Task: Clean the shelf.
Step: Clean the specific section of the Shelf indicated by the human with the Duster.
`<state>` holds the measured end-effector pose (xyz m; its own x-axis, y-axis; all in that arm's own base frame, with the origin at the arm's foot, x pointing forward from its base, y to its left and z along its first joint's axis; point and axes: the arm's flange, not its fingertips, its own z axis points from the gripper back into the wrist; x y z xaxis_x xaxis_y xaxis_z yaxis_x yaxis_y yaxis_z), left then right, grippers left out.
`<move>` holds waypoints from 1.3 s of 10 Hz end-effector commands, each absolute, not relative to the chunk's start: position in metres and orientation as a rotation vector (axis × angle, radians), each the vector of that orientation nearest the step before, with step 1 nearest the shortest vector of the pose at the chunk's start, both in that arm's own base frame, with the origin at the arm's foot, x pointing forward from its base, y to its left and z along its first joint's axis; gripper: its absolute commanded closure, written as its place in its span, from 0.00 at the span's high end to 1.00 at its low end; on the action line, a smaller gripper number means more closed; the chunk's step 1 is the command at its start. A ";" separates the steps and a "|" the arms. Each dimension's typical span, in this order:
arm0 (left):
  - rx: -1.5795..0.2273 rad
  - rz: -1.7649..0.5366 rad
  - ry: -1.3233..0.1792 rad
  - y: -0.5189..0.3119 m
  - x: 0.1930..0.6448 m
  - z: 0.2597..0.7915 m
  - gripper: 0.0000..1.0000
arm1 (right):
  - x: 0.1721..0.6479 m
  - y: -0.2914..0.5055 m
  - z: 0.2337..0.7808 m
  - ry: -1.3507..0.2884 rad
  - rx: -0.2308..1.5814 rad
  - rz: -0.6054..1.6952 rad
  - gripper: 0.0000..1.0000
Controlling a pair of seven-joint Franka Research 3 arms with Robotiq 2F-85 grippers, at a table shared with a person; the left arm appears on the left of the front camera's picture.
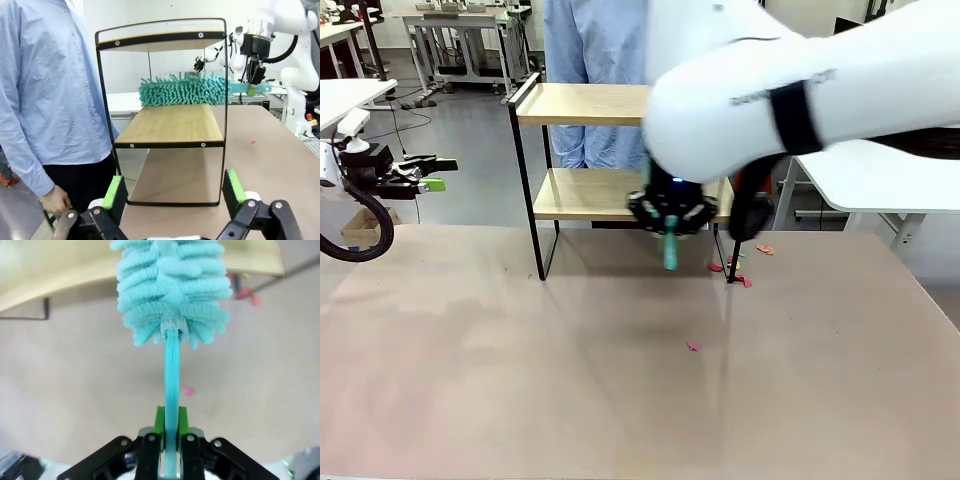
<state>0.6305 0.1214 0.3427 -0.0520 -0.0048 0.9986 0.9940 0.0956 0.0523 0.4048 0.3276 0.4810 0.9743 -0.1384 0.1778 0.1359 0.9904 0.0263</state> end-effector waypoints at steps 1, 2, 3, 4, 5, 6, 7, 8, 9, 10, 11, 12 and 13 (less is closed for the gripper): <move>-1.105 -1.180 -1.291 0.121 0.630 0.346 1.00 | 0.386 0.267 0.482 -0.170 0.004 -0.156 0.13; -1.105 -1.180 -1.291 0.121 0.630 0.346 1.00 | 0.381 0.244 0.487 -0.187 0.004 -0.152 0.13; -1.105 -1.180 -1.291 0.121 0.630 0.346 1.00 | 0.377 0.231 0.494 -0.234 0.013 -0.120 0.13; -1.105 -1.180 -1.291 0.121 0.630 0.346 1.00 | 0.393 0.264 0.482 -0.193 -0.021 -0.173 0.13; -1.105 -1.180 -1.291 0.121 0.630 0.346 1.00 | 0.393 0.264 0.482 -0.193 -0.021 -0.173 0.13; -1.105 -1.180 -1.291 0.121 0.630 0.346 1.00 | 0.393 0.264 0.482 -0.193 -0.021 -0.173 0.13; -1.105 -1.180 -1.291 0.121 0.630 0.346 1.00 | 0.393 0.264 0.482 -0.193 -0.021 -0.173 0.13; -1.105 -1.180 -1.291 0.121 0.630 0.346 1.00 | 0.385 0.259 0.483 -0.206 -0.033 -0.142 0.13; -1.105 -1.180 -1.291 0.121 0.630 0.346 1.00 | 0.375 0.250 0.500 -0.283 0.062 -0.036 0.13; -1.105 -1.180 -1.291 0.121 0.630 0.346 1.00 | 0.365 0.239 0.517 -0.332 0.123 0.061 0.13; -1.105 -1.180 -1.291 0.121 0.630 0.346 1.00 | 0.360 0.231 0.529 -0.349 0.168 0.190 0.13; -1.105 -1.180 -1.291 0.121 0.630 0.346 1.00 | 0.359 0.226 0.534 -0.338 0.211 0.312 0.13; -1.105 -1.180 -1.291 0.121 0.630 0.346 1.00 | 0.357 0.224 0.537 -0.320 0.243 0.436 0.13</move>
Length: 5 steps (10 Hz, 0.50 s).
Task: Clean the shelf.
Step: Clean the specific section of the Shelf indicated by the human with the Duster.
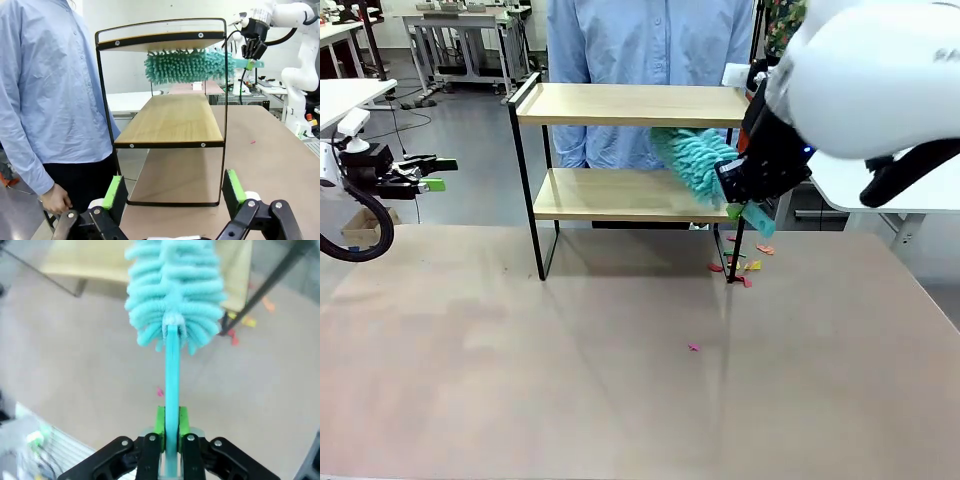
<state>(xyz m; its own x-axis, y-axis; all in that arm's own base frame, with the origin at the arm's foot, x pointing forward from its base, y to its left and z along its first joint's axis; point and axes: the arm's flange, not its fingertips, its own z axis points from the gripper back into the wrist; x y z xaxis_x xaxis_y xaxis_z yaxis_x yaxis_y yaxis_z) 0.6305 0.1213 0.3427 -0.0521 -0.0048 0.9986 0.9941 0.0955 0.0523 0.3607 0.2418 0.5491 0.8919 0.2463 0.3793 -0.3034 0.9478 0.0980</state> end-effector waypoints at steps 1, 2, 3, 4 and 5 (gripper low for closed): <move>-1.105 -1.180 -1.291 0.121 0.630 0.346 1.00 | 0.349 0.221 0.539 -0.282 0.277 0.629 0.13; -1.105 -1.180 -1.291 0.121 0.630 0.346 1.00 | 0.338 0.219 0.541 -0.230 0.275 0.764 0.13; -1.105 -1.180 -1.291 0.121 0.630 0.346 1.00 | 0.324 0.213 0.545 -0.169 0.262 0.902 0.13; -1.105 -1.180 -1.291 0.121 0.630 0.346 1.00 | 0.310 0.205 0.551 -0.127 0.198 1.040 0.13; -1.105 -1.180 -1.291 0.121 0.630 0.346 1.00 | 0.297 0.195 0.555 -0.091 0.124 1.125 0.13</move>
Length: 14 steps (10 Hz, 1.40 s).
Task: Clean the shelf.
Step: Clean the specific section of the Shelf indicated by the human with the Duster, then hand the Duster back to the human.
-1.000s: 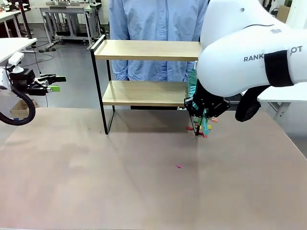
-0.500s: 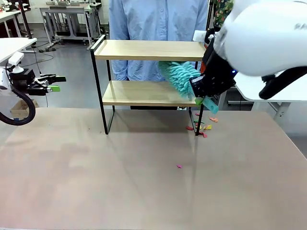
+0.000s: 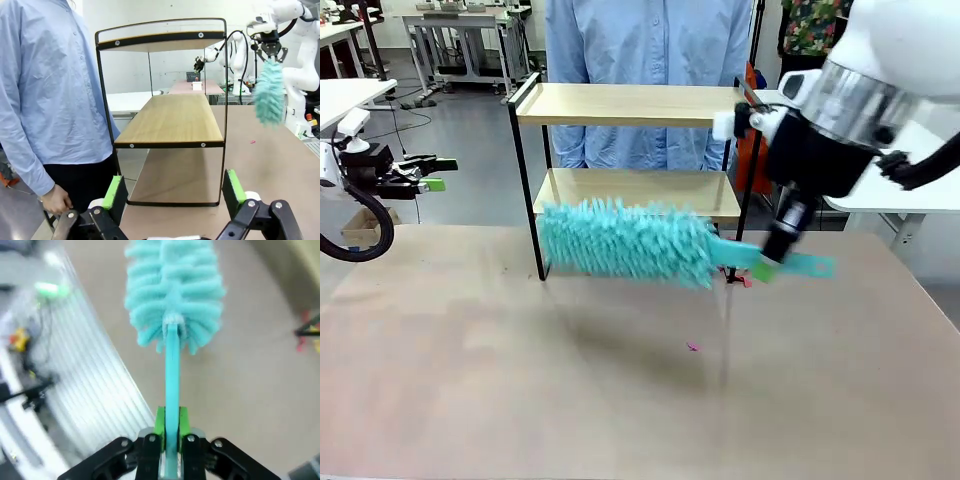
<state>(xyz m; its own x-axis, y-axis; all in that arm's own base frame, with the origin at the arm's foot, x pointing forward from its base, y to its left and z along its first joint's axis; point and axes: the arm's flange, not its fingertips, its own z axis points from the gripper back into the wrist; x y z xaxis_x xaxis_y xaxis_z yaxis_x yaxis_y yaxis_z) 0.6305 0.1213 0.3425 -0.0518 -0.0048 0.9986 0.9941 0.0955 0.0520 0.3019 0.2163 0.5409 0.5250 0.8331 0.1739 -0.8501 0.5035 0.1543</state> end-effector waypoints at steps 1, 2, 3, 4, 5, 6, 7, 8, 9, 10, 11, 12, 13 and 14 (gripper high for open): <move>-1.105 -1.180 -1.291 0.121 0.630 0.346 1.00 | 0.288 0.184 0.553 -0.034 0.059 1.190 0.13; -1.105 -1.180 -1.291 0.121 0.630 0.346 1.00 | 0.282 0.172 0.543 0.049 0.013 1.243 0.13; -1.105 -1.180 -1.291 0.121 0.630 0.346 1.00 | 0.277 0.159 0.532 0.108 -0.064 1.244 0.13; -1.105 -1.180 -1.291 0.121 0.630 0.346 1.00 | 0.273 0.131 0.524 0.147 -0.106 1.247 0.13; -1.105 -1.180 -1.291 0.121 0.630 0.346 1.00 | 0.272 0.120 0.521 0.162 -0.116 1.259 0.13; -1.105 -1.180 -1.291 0.121 0.630 0.346 1.00 | 0.279 0.111 0.513 0.159 -0.128 1.256 0.13; -1.105 -1.180 -1.291 0.121 0.630 0.346 1.00 | 0.272 0.140 0.523 0.175 -0.089 1.231 0.13; -1.105 -1.180 -1.291 0.121 0.630 0.346 1.00 | 0.272 0.140 0.523 0.175 -0.089 1.231 0.13; -1.105 -1.180 -1.291 0.121 0.630 0.346 1.00 | 0.272 0.140 0.523 0.175 -0.089 1.231 0.13; -1.105 -1.180 -1.291 0.121 0.630 0.346 1.00 | 0.272 0.140 0.523 0.175 -0.089 1.231 0.13; -1.105 -1.180 -1.291 0.121 0.630 0.346 1.00 | 0.272 0.140 0.523 0.175 -0.089 1.231 0.13; -1.105 -1.180 -1.291 0.121 0.630 0.346 1.00 | 0.272 0.140 0.523 0.175 -0.089 1.231 0.13; -1.105 -1.180 -1.291 0.121 0.630 0.346 1.00 | 0.272 0.140 0.523 0.175 -0.089 1.231 0.13; -1.105 -1.180 -1.291 0.121 0.630 0.346 1.00 | 0.272 0.140 0.523 0.175 -0.089 1.231 0.13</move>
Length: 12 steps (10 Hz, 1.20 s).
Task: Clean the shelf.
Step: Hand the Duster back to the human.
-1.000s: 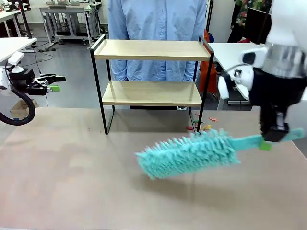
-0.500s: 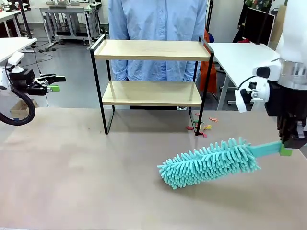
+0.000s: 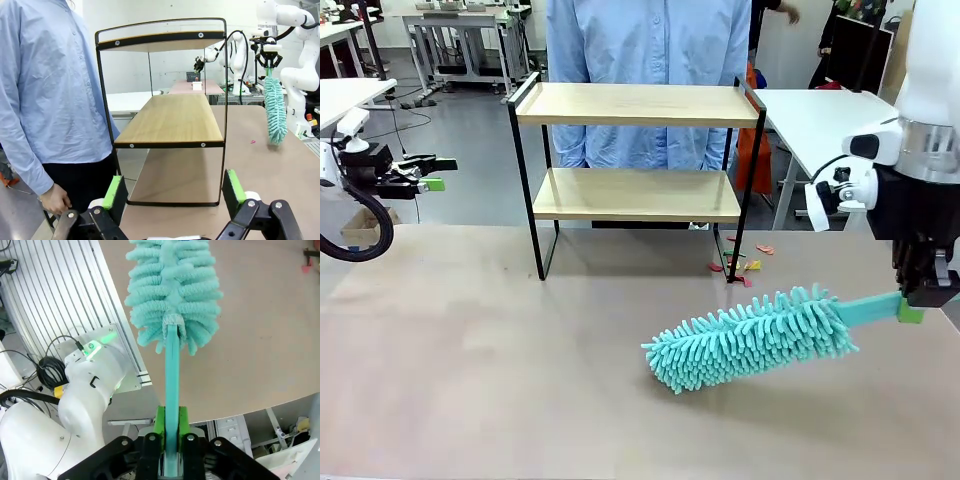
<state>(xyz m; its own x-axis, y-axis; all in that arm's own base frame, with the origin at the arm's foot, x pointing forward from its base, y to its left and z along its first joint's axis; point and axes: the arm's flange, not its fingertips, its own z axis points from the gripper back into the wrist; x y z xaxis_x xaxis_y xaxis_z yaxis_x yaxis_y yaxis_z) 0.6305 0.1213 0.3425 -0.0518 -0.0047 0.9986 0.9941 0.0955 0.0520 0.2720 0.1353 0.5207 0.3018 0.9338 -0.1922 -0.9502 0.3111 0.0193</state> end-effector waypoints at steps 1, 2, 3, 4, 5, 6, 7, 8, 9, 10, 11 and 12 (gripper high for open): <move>-1.105 -1.180 -1.291 0.121 0.630 0.346 1.00 | 0.272 0.140 0.523 0.175 -0.089 1.231 0.13; -1.105 -1.180 -1.291 0.121 0.630 0.346 1.00 | 0.272 0.140 0.523 0.175 -0.089 1.231 0.13; -1.112 -1.177 -1.289 0.121 0.631 0.343 1.00 | 0.272 0.135 0.521 0.180 -0.105 1.252 0.13; -1.081 -1.234 -1.304 0.113 0.615 0.366 1.00 | 0.293 0.134 0.526 -0.026 -0.046 1.372 0.13; -1.048 -1.254 -1.333 0.096 0.588 0.382 1.00 | 0.313 0.133 0.521 -0.149 0.015 1.415 0.13; -1.005 -1.246 -1.337 0.080 0.557 0.393 1.00 | 0.325 0.128 0.513 -0.223 0.054 1.423 0.13; -0.971 -1.253 -1.318 0.063 0.522 0.399 1.00 | 0.335 0.119 0.505 -0.306 0.103 1.434 0.13; -0.957 -1.259 -1.281 0.043 0.491 0.393 1.00 | 0.343 0.113 0.498 -0.368 0.140 1.462 0.13; -0.967 -1.241 -1.275 0.026 0.462 0.381 1.00 | 0.350 0.110 0.492 -0.415 0.188 1.502 0.13; -0.964 -1.206 -1.288 0.012 0.438 0.370 1.00 | 0.358 0.109 0.486 -0.455 0.214 1.528 0.13; -0.946 -1.198 -1.306 -0.003 0.413 0.362 1.00 | 0.364 0.112 0.480 -0.502 0.242 1.562 0.13; -0.941 -1.179 -1.342 -0.014 0.395 0.356 1.00 | 0.368 0.115 0.475 -0.513 0.252 1.594 0.13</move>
<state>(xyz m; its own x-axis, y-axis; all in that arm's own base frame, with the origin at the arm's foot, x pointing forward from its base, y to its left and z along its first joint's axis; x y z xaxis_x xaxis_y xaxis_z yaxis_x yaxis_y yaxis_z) 0.4046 -0.0050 0.3490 -0.0786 -0.1033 0.9915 0.9845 0.1483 0.0935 0.3579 0.1109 0.4814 -0.0365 0.9126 0.4072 -0.9856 0.0345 -0.1658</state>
